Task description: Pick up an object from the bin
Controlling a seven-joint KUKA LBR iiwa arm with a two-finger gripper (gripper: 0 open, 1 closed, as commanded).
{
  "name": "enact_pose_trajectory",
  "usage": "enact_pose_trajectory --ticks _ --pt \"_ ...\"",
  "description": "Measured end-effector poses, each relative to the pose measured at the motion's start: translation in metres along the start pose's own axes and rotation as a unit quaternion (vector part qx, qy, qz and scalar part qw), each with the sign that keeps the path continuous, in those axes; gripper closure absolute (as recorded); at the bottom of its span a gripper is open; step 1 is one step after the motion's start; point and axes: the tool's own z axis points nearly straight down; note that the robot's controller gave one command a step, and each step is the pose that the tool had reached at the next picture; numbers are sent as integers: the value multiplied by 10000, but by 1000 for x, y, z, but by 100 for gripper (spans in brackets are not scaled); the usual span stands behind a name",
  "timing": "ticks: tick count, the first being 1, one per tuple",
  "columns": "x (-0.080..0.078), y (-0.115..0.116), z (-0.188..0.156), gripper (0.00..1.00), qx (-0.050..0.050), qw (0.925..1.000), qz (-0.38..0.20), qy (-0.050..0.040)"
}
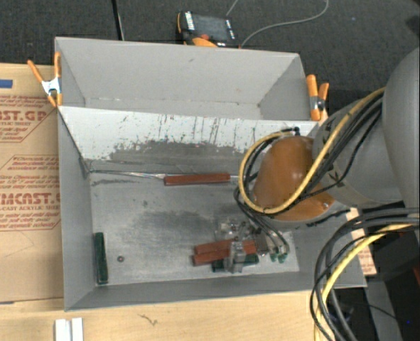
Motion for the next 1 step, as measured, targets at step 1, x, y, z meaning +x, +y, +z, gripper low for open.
enact_pose_trajectory --ticks 1 --pt "-24 -11 -143 100 8 10000 27 -43"
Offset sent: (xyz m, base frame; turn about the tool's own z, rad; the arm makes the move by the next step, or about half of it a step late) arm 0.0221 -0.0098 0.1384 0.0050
